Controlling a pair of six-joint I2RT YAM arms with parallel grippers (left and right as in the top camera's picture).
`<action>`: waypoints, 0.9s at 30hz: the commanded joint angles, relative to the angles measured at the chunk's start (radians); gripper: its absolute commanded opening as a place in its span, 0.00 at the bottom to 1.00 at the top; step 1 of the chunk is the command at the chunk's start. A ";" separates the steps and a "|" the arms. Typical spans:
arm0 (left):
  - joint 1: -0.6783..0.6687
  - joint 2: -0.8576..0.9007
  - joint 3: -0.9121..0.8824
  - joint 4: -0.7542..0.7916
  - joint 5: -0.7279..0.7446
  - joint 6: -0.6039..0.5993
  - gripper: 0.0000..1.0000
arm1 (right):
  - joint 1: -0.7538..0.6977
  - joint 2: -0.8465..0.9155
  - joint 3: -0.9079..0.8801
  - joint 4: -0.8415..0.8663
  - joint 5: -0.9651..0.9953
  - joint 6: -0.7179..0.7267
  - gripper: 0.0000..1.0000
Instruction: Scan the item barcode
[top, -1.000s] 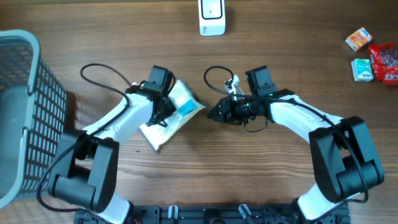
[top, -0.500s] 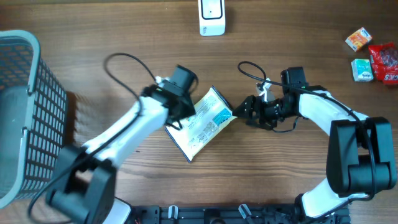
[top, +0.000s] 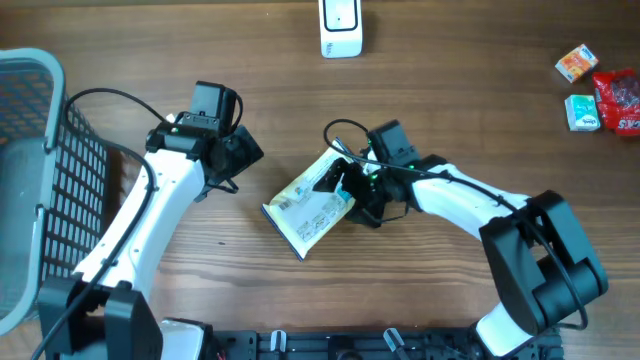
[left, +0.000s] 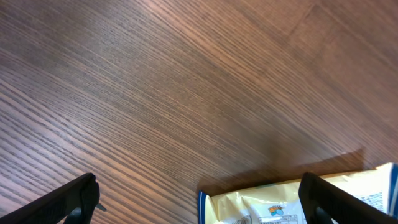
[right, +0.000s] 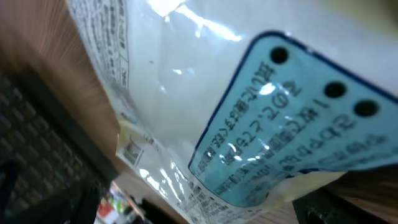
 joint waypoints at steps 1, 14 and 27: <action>0.006 0.073 -0.015 -0.001 -0.018 0.005 1.00 | 0.018 0.027 -0.018 -0.008 0.248 0.140 1.00; 0.006 0.161 -0.018 0.014 -0.067 0.005 1.00 | 0.019 0.201 -0.018 0.146 0.269 0.177 0.44; 0.006 0.161 -0.022 0.011 -0.075 0.005 1.00 | -0.120 0.026 0.065 0.121 -0.072 -0.413 0.05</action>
